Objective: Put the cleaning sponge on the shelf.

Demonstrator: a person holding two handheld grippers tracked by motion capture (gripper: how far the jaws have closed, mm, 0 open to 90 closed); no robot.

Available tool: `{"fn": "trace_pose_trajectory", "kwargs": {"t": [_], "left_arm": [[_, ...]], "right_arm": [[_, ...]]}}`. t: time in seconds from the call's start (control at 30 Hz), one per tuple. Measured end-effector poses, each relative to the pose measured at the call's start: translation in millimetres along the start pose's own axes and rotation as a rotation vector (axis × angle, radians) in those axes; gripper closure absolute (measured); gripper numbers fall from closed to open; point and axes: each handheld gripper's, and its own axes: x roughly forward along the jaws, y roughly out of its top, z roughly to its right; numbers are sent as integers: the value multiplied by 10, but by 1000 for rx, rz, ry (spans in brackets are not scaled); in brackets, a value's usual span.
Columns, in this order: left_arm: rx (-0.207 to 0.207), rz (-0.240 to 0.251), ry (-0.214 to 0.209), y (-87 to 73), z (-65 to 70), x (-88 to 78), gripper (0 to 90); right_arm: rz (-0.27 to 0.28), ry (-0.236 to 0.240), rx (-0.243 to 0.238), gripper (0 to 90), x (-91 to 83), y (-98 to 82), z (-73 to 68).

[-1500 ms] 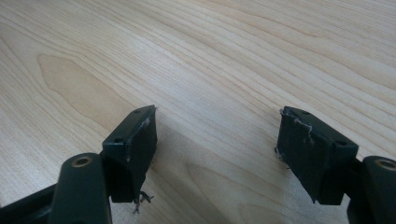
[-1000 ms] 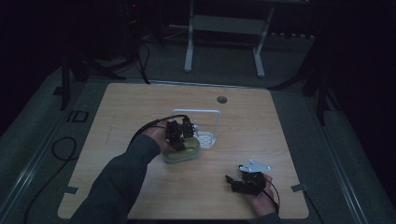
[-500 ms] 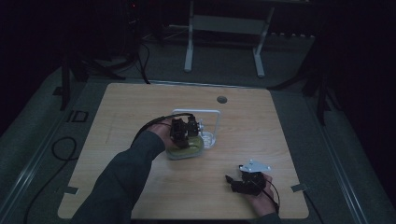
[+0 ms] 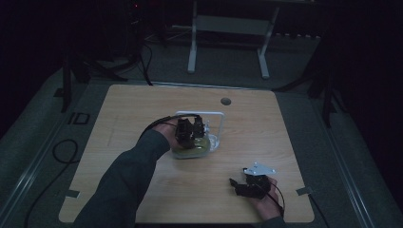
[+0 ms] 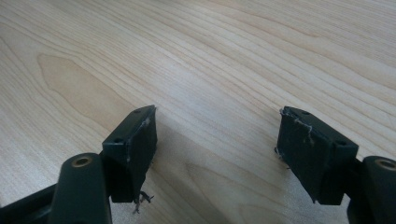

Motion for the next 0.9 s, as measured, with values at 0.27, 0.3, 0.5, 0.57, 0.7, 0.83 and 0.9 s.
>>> {"fn": "trace_pose_trajectory", "kwargs": {"t": [0.27, 0.3, 0.5, 0.57, 0.7, 0.83, 0.9], "left_arm": [[34, -4, 3, 53, -40, 49, 714], [33, -9, 5, 61, -38, 52, 714], [50, 2, 17, 129, -82, 32, 714], [59, -1, 17, 140, -89, 49, 714], [71, -7, 23, 144, -91, 94, 714], [78, -10, 27, 151, -118, 124, 714], [76, -11, 22, 153, -126, 134, 713]], "right_arm": [[0, 0, -1, 281, 0, 1, 0], [0, 0, -1, 281, 1, 0, 0], [1, 0, 0, 281, 1, 0, 0], [0, 0, 0, 281, 1, 1, 0], [1, 0, 0, 281, 1, 0, 0], [0, 0, 1, 281, 1, 1, -1], [0, 0, 0, 281, 1, 1, 0]]}}
